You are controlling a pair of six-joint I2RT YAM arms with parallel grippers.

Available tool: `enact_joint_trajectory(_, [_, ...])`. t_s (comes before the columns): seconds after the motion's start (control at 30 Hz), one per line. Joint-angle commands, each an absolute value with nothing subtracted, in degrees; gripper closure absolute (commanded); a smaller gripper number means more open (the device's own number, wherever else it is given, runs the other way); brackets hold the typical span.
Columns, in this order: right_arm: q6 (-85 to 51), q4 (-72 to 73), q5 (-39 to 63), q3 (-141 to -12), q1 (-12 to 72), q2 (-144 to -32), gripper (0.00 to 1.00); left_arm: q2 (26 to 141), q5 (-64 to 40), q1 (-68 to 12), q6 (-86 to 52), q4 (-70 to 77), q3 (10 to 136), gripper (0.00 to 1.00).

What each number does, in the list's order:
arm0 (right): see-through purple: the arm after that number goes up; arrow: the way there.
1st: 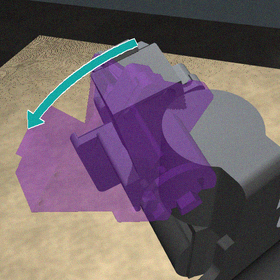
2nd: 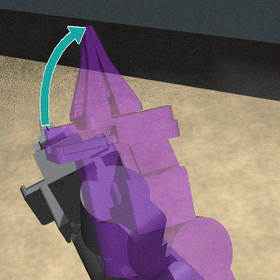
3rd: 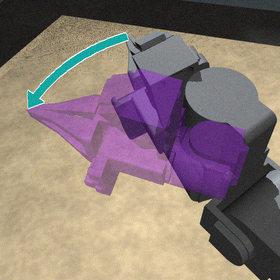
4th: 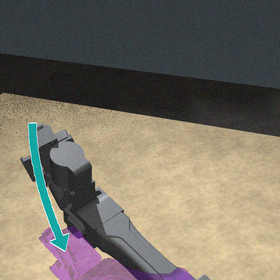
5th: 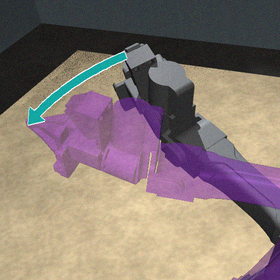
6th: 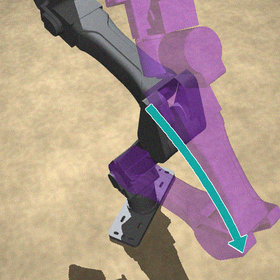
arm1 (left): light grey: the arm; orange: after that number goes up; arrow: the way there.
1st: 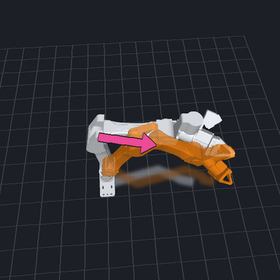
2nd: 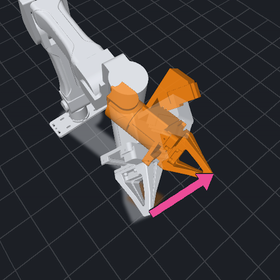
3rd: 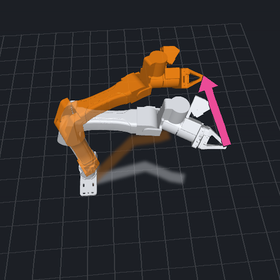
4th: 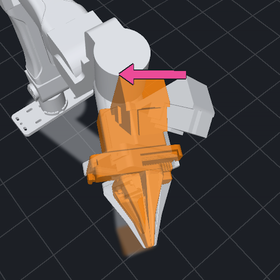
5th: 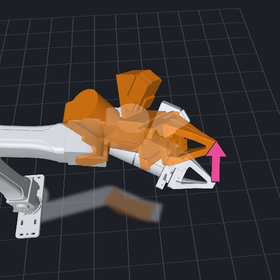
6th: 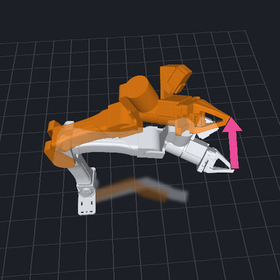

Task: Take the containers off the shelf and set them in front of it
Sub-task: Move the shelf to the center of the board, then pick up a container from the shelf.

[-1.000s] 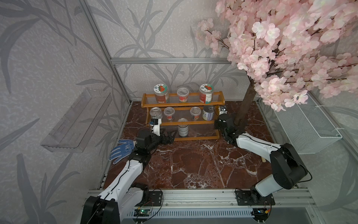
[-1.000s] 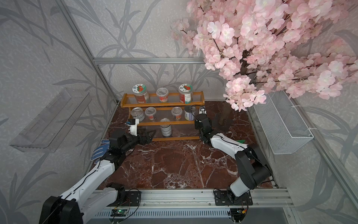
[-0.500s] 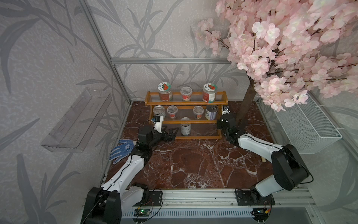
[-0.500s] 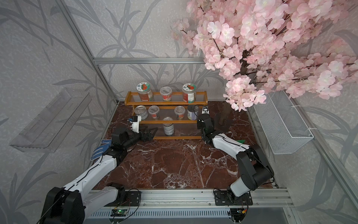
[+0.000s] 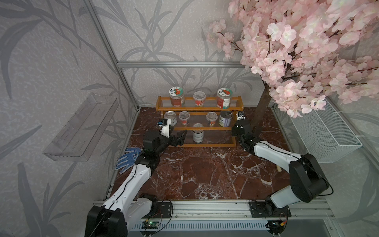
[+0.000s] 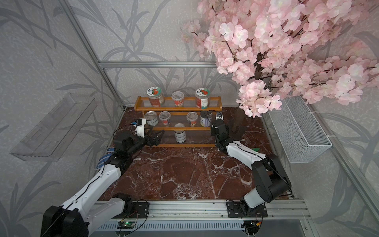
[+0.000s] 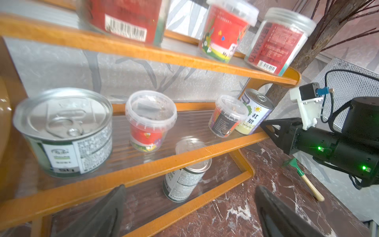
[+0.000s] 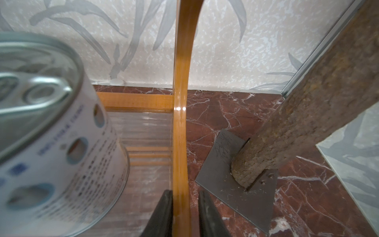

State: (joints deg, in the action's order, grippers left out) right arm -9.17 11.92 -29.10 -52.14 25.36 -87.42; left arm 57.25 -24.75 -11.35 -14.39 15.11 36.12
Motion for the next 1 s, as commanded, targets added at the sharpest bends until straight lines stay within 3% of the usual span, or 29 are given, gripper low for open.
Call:
enact_joint_trajectory(0.0, [-9.38, 8.61, -32.94, -53.51, 23.96, -83.64, 0.70, 55.66, -21.59, -11.53, -9.95, 11.76, 39.99, 0.00])
enact_joint_trajectory(0.33, [-9.19, 2.40, -16.61, -52.03, 23.83, -74.64, 0.35, 57.67, -16.65, -11.35, -5.01, 5.89, 49.14, 0.00])
enact_joint_trajectory(0.67, [-4.11, -16.31, 6.24, -52.09, 23.47, -57.72, 0.20, 64.88, -15.23, -10.10, 4.39, -3.02, 64.70, 0.00])
enact_joint_trajectory(0.83, [-2.65, -23.00, 14.74, -60.51, 23.34, -56.34, 0.00, 71.11, -16.40, -8.54, 7.03, -7.56, 73.75, 0.00])
enact_joint_trajectory(0.97, [-2.46, -26.48, 20.77, -66.77, 23.21, -57.02, 0.01, 75.32, -17.03, -8.17, 8.69, -10.96, 80.10, 0.00])
